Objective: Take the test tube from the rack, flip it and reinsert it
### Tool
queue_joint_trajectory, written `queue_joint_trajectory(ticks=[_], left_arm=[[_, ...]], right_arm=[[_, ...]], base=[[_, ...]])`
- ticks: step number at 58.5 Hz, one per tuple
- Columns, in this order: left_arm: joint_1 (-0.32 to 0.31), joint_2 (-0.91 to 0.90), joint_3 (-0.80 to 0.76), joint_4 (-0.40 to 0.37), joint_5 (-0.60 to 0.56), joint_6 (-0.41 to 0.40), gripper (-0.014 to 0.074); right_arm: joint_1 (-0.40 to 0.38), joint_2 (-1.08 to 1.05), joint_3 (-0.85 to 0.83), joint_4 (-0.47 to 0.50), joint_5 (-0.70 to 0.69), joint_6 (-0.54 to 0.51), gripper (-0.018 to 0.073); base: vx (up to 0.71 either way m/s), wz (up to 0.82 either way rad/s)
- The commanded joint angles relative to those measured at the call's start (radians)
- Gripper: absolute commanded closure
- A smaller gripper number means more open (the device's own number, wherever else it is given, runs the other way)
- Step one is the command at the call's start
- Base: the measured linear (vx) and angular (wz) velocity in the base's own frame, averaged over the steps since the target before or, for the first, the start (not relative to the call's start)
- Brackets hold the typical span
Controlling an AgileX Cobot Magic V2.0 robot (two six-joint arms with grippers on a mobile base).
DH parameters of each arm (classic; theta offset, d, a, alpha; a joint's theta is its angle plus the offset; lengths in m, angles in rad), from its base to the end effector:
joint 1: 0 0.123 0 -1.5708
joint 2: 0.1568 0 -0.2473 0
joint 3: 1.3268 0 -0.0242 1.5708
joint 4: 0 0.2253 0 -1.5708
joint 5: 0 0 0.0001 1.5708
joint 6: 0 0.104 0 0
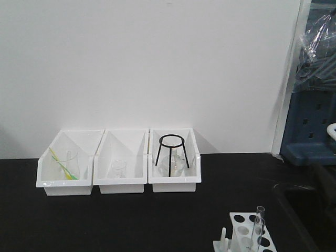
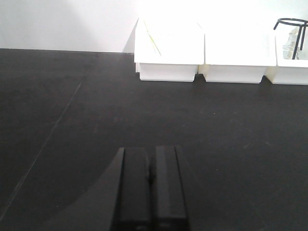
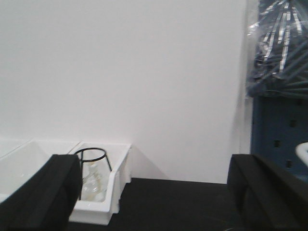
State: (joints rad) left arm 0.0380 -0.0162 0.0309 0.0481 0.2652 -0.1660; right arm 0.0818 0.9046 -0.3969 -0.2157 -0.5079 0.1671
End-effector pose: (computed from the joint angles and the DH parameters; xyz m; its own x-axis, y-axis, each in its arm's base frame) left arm 0.0800 0.0044 0.1781 -0.1837 -0.1264 -0.9748 -0.0728 0.9907 -0.1147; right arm 0.1965 0.0270 0.2769 0.0812 -0.0154 -0.9966 -0.1829 0.9827 -0.0301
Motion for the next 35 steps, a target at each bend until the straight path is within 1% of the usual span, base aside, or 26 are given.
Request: queue_joint_trajectory(ticks=[1, 4, 9, 13, 17, 23, 28, 35], left_arm=[[-0.003, -0.011, 0.002, -0.005, -0.085, 0.0, 0.0603], [-0.003, -0.011, 0.002, -0.005, -0.085, 0.0, 0.0603], [-0.003, -0.011, 0.002, -0.005, -0.085, 0.0, 0.0603], [-0.003, -0.011, 0.002, -0.005, -0.085, 0.0, 0.0603], [-0.003, -0.011, 0.002, -0.005, -0.085, 0.0, 0.0603], [-0.003, -0.011, 0.002, -0.005, -0.085, 0.0, 0.0603], [-0.003, -0.011, 0.002, -0.005, -0.085, 0.0, 0.0603], [-0.003, -0.011, 0.002, -0.005, -0.085, 0.0, 0.0603]], right_arm=[[0.001, 0.059, 0.083, -0.18, -0.274, 0.097, -0.009], [0.001, 0.123, 0.138, -0.223, -0.395, 0.126, -0.0069], [0.001, 0.232, 0.188, -0.24, -0.495, 0.128, -0.0032], [0.001, 0.334, 0.192, -0.231, -0.554, 0.113, -0.0003], [0.001, 0.43, 0.19, -0.204, -0.65, 0.102, 0.0017], [0.001, 0.53, 0.19, -0.155, -0.778, 0.087, 0.0021], [0.0, 0.592, 0.18, -0.129, -0.833, 0.041, 0.0022], [0.0, 0.654, 0.127, -0.172, -0.832, 0.021, 0.0023]], base=[[0.0, 0.0], [0.0, 0.0], [0.0, 0.0], [0.0, 0.0], [0.0, 0.0], [0.0, 0.0], [0.0, 0.0], [0.0, 0.0]])
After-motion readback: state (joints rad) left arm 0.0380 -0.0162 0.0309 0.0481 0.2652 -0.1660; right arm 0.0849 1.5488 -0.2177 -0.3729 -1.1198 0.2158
